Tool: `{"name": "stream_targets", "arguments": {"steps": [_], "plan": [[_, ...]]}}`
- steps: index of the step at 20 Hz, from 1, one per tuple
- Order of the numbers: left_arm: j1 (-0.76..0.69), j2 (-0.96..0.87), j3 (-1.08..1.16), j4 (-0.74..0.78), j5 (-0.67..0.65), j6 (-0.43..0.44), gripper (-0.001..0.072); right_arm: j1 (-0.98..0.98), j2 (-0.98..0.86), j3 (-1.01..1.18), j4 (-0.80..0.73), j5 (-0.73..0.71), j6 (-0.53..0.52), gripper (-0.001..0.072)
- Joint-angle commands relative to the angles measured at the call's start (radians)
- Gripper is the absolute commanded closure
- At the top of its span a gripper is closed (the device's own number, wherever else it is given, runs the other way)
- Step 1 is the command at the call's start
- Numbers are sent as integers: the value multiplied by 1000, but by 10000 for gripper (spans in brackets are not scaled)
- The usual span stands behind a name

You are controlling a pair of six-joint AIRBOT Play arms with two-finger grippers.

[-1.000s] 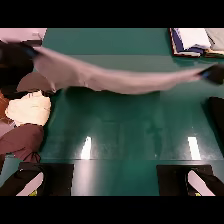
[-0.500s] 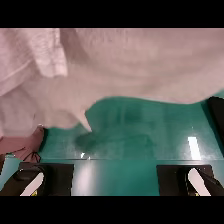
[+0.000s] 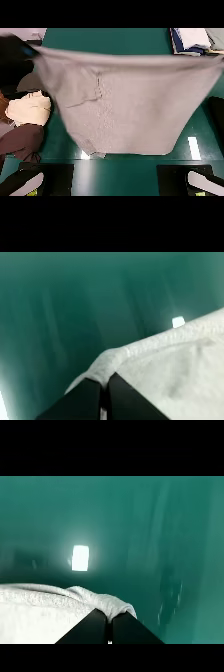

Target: Fold the shirts.

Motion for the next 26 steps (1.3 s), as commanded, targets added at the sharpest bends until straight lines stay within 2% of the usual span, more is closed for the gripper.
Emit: {"name": "stream_targets", "arguments": {"steps": [1,6,10,11,16,24,25,26], "plan": [[0,-201,-148,-6,13,60,683,91,-216,-90,-93,17,14,701],[0,-523,-78,-6,209,119,683,74,-530,98,-69,-42,9,700],[0,-600,39,-5,323,130,682,52,-619,260,-48,-107,7,700],[0,-600,60,-5,317,130,682,43,-605,245,-48,-121,0,700],[-9,-592,45,60,77,144,683,45,-447,-39,-59,-173,-76,700],[-39,-592,-216,81,122,127,680,45,-337,-384,-47,-293,-76,699],[-39,-592,-216,81,124,120,557,45,-336,-396,-47,-293,-76,697],[-39,-591,-214,79,125,107,271,45,-336,-397,-46,-289,-75,599]]}}
